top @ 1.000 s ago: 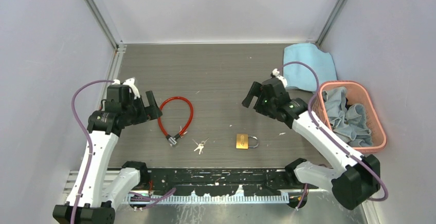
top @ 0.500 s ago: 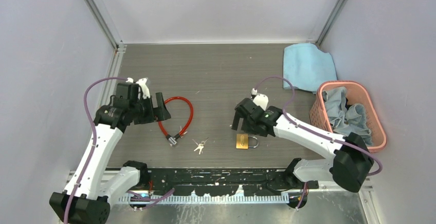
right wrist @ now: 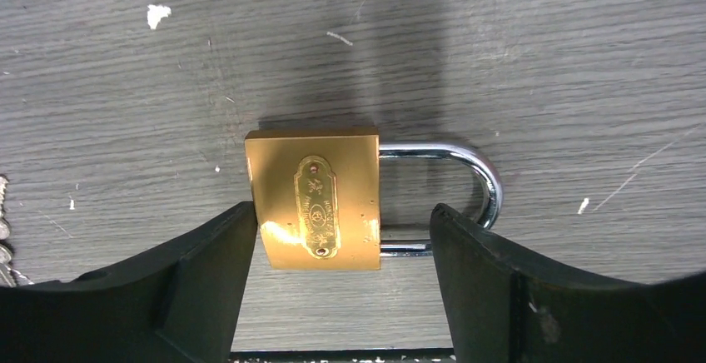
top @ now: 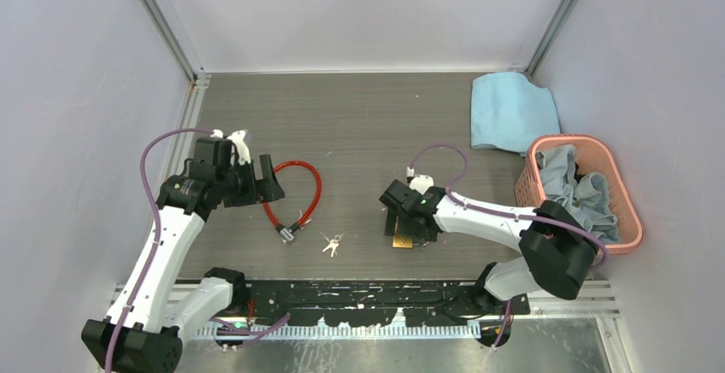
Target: Unlock with the key
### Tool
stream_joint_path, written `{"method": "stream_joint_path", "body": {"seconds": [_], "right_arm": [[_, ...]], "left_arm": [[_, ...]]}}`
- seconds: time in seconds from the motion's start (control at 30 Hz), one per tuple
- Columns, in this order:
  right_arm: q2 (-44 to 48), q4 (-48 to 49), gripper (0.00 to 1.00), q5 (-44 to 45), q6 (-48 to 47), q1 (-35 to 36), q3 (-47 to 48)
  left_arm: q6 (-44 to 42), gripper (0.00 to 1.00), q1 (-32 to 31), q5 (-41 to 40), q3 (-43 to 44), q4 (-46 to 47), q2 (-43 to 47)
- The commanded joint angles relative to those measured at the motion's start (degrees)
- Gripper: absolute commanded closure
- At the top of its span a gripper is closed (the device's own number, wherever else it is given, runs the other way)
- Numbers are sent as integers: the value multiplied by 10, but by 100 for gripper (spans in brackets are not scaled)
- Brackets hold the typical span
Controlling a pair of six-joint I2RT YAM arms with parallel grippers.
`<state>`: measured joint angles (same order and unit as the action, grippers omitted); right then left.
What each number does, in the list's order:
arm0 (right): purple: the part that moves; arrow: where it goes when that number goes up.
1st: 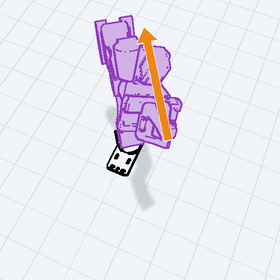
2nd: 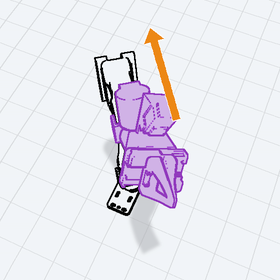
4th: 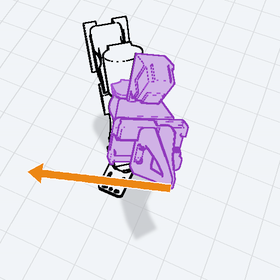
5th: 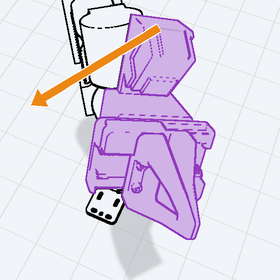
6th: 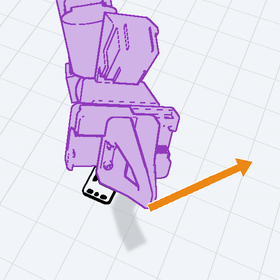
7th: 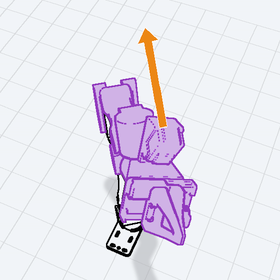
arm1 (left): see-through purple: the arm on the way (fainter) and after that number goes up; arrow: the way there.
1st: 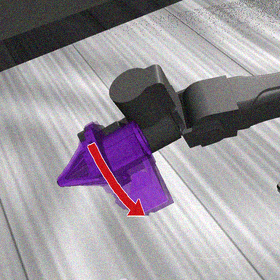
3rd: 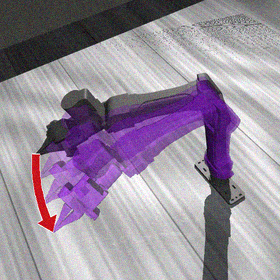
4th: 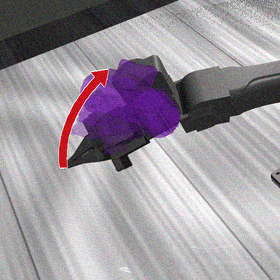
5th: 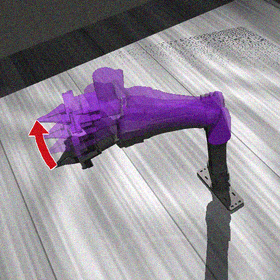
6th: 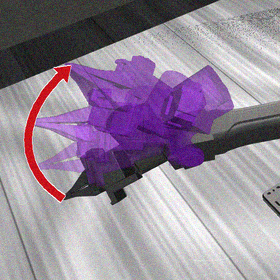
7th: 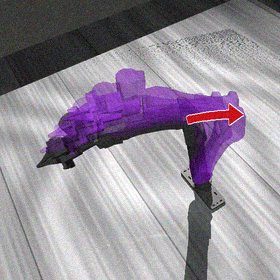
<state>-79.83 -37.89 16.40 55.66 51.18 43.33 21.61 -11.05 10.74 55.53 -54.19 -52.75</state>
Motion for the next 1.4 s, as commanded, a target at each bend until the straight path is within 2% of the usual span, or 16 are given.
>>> {"method": "stream_joint_path", "body": {"seconds": [0.0,0.2,0.33,0.77,1.0,1.17,1.23,1.37], "right_arm": [[-10,21,22,-14,-4,6,-11],[-25,29,36,-18,-13,15,-19],[-40,49,46,-18,-58,16,-14],[-152,70,48,-54,-271,16,107],[-250,44,45,-91,-389,15,202],[-274,26,41,-125,-463,15,238],[-280,16,35,-119,-489,14,252],[-294,-1,9,-64,-506,12,271]], "left_arm": [[-7,15,-3,12,0,22,5],[-7,15,-3,12,0,22,8],[-7,15,-3,13,-1,22,7],[-7,16,-5,16,-2,22,5],[-7,16,-11,21,-3,23,9],[-8,16,-16,25,-4,24,10],[-8,16,-17,27,-5,25,10],[-9,16,-19,30,-5,25,8]]}}
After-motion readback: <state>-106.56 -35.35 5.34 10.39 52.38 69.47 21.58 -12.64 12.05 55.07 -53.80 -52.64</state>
